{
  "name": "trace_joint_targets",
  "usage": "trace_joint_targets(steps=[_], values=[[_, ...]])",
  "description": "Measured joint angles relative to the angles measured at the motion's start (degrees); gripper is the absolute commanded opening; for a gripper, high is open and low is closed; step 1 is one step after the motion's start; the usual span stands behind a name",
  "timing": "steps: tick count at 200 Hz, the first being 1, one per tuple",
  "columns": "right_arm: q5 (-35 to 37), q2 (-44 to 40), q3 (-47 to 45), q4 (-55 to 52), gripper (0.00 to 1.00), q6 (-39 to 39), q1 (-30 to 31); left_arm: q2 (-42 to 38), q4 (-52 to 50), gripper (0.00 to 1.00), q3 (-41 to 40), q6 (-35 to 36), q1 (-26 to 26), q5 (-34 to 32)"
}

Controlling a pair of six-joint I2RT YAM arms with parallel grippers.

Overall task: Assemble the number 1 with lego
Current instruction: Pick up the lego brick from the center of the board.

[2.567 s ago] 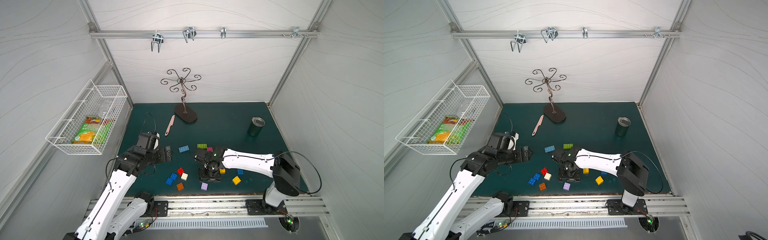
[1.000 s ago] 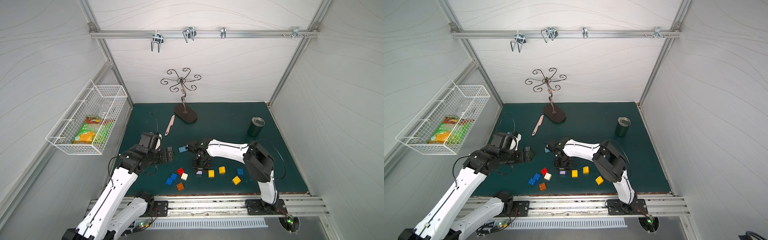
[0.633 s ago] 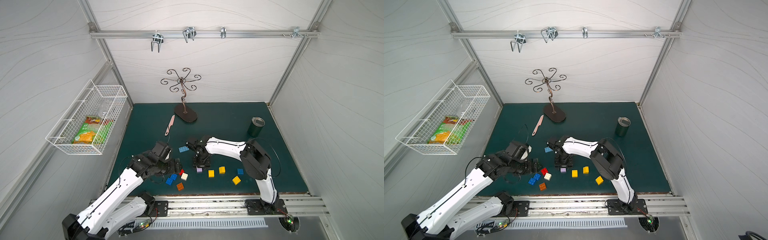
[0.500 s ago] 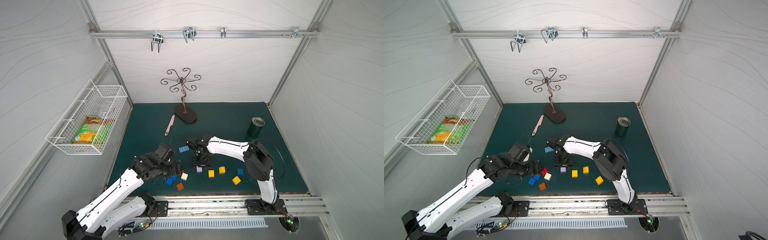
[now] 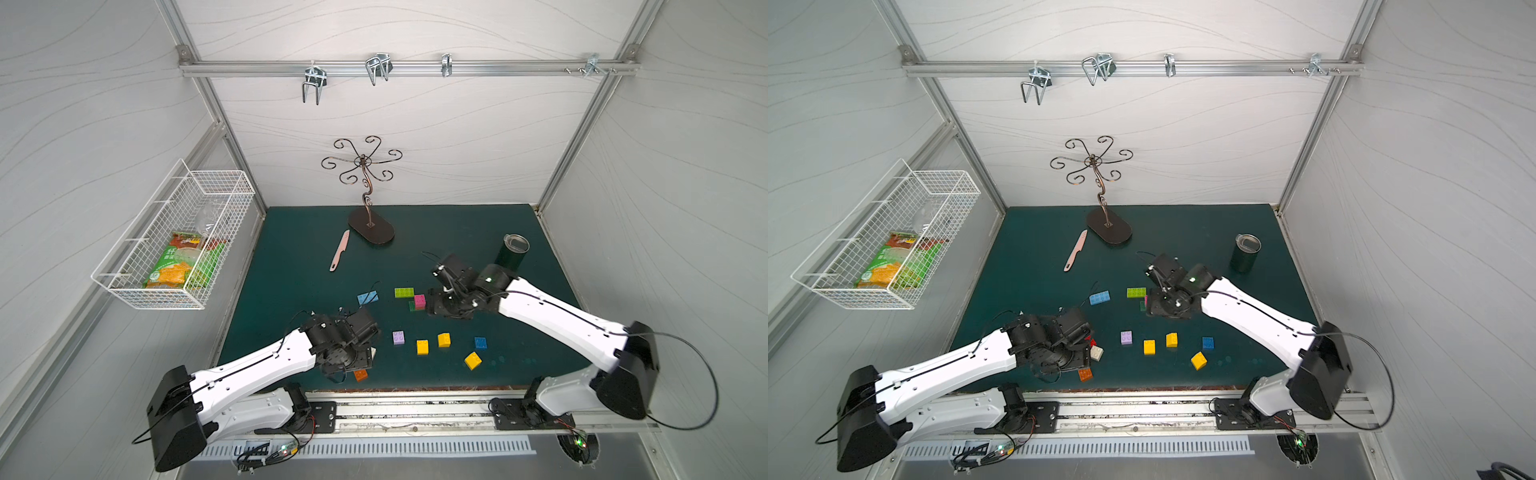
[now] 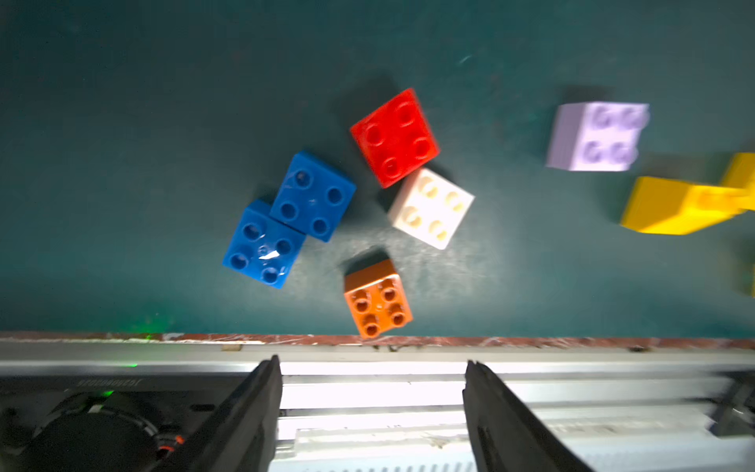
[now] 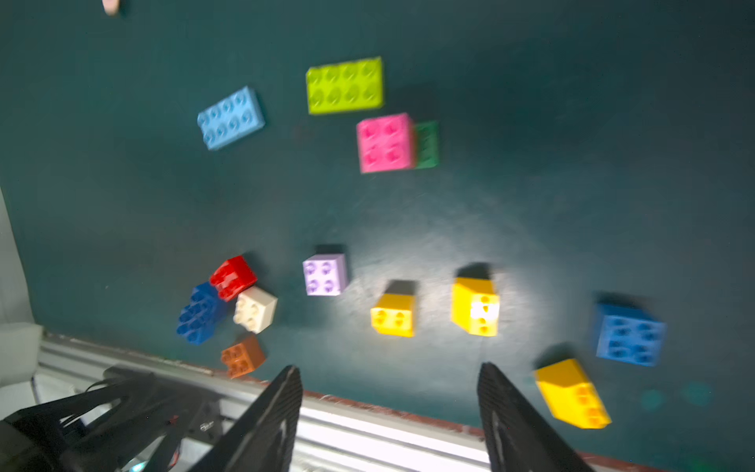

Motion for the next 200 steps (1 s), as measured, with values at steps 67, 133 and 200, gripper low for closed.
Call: trace_joint_targets(steps=[67,133,200], values=[[-2.5,-4.5,-5.5,5.4,0.77,-1.4,-6.9,3.4,1.6,0.67,-0.9,-7.4,-1.7,2.2],[-5.5,-0.3,-4.1,6.5,0.76,-4.0,-6.9,8.8,7.7,0.69,-2.8,-9.4,-1.7,6.2],[-6.4,1.1,-3.8,6.7,0.73,-5.5,-6.9,13.3,11.8,0.64,-3.3,-9.2,-1.0,8.1]])
